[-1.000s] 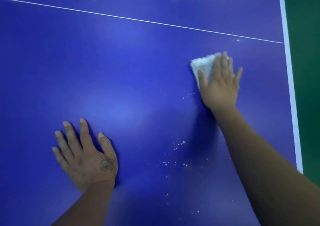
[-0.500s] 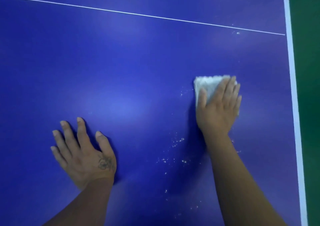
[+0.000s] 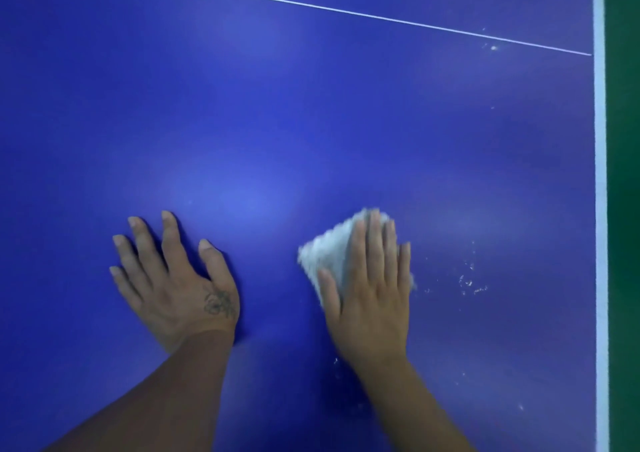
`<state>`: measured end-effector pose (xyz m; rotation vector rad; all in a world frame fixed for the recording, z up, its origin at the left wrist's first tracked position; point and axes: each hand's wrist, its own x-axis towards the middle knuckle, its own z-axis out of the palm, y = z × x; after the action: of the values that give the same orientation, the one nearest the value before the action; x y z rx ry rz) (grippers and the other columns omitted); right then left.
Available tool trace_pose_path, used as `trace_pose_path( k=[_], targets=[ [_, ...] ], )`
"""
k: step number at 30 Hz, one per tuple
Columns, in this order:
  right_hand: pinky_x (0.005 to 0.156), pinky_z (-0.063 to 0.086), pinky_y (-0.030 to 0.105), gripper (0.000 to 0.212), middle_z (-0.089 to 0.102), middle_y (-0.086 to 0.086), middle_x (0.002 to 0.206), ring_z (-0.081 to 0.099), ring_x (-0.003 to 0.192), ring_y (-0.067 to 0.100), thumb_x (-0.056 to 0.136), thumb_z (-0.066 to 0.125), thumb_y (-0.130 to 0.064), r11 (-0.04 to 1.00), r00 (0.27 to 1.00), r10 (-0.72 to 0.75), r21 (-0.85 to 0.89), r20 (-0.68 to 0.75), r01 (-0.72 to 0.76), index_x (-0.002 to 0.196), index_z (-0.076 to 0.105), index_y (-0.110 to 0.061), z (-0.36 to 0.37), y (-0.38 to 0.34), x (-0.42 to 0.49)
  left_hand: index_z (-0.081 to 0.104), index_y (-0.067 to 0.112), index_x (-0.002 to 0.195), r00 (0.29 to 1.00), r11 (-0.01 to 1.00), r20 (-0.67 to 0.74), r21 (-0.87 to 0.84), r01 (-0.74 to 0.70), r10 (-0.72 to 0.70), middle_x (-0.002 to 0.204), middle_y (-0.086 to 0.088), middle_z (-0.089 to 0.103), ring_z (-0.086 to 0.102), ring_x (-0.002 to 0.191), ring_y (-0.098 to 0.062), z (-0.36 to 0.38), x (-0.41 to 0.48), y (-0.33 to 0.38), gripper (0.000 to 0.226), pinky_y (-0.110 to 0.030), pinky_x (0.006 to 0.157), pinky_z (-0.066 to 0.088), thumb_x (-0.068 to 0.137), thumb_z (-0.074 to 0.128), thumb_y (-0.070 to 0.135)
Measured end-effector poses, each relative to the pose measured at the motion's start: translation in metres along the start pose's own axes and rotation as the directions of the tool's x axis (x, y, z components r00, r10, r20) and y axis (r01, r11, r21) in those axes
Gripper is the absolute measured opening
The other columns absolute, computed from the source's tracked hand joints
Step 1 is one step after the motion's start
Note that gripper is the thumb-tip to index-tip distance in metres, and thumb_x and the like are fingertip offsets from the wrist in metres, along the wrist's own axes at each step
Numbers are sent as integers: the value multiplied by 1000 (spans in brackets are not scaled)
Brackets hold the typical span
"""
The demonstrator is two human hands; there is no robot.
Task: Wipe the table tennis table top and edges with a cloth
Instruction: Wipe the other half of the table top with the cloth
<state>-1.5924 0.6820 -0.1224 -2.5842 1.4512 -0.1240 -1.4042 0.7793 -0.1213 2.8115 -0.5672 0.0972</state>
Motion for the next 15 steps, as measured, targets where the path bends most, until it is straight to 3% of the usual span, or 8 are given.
trace_pose_path(
  k=[4,8,12,15],
  targets=[
    [133,14,57,78,9,9,180,9,167,32,111,36,-56,999,998,-32,8,46,32,171,16,-9,3,-3,-26,38,19,166,1000,1000,3,4,1,-1,177,-10,25,17,166,-33,2,1,-1,61,-54,134,9,110,42,42],
    [134,14,54,77,16,12,179,11,166,31,112,33,-56,999,998,-54,-5,-26,54,170,19,-7,1,3,66,37,20,166,1000,1000,7,7,-1,1,178,-9,24,15,166,-32,2,1,-2,61,-53,135,8,110,41,43],
    [134,7,50,81,11,12,179,10,166,32,110,25,-61,997,998,63,-42,-10,-64,171,14,-8,-5,38,183,37,19,166,1000,1000,-8,0,-12,12,178,-9,24,16,166,-32,3,0,-3,60,-52,135,7,111,40,43],
    [135,4,50,83,6,10,180,5,167,30,110,24,-62,986,986,168,0,13,-168,171,9,-9,-16,74,216,38,19,166,1000,1000,-18,2,-17,17,177,-9,25,17,166,-32,4,-1,-4,59,-52,135,8,111,40,43]
  ],
)
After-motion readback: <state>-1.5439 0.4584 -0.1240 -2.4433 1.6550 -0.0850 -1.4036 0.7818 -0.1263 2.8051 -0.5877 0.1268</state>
